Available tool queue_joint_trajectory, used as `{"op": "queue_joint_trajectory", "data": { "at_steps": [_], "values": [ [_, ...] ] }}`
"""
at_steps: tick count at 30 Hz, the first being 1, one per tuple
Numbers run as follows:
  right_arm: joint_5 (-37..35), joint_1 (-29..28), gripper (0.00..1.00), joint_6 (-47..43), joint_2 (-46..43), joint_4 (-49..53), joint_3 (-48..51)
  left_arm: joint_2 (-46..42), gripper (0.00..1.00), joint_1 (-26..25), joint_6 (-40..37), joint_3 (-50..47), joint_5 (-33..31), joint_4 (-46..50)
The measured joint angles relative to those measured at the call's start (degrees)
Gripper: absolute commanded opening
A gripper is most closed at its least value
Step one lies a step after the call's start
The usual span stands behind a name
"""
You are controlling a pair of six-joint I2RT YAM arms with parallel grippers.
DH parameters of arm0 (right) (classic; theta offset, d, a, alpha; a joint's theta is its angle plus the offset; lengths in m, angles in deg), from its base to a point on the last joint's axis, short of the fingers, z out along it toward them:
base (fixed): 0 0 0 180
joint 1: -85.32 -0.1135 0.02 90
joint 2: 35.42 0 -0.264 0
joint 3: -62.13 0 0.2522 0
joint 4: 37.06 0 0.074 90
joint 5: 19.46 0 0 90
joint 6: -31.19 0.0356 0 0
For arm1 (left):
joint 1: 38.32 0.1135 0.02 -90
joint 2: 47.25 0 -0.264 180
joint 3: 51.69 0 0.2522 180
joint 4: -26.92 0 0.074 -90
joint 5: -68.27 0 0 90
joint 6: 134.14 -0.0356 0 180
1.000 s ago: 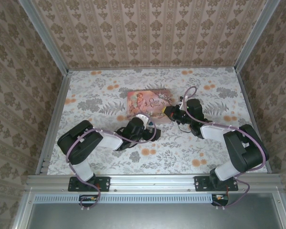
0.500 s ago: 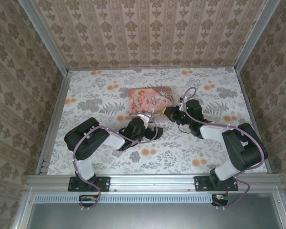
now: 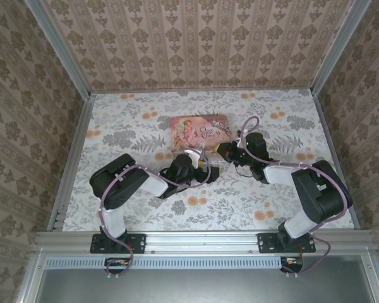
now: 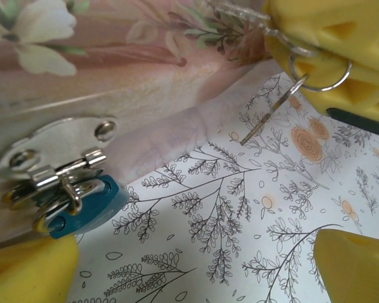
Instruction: Unlock a padlock with a key
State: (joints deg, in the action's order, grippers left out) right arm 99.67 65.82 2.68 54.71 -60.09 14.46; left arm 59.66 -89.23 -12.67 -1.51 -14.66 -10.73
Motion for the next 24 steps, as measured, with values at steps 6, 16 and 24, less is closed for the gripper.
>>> {"op": "queue_joint_trajectory", "data": {
  "at_steps": [6, 16, 24],
  "values": [
    [0.02, 0.00, 0.00, 0.15, 0.04, -0.83, 0.83, 0.63, 0.98, 0.44, 2.91, -0.02, 0.00, -2.58],
    [0.02, 0.00, 0.00, 0.22, 0.28, -2.29, 1.22, 0.79, 1.00, 0.85, 4.59, -0.07, -2.86, -2.64],
    [0.00, 0.00, 0.00, 0.22, 0.39, -2.56, 1.36, 1.22, 1.00, 0.87, 5.22, -0.13, -2.75, -4.09]
  ]
}}
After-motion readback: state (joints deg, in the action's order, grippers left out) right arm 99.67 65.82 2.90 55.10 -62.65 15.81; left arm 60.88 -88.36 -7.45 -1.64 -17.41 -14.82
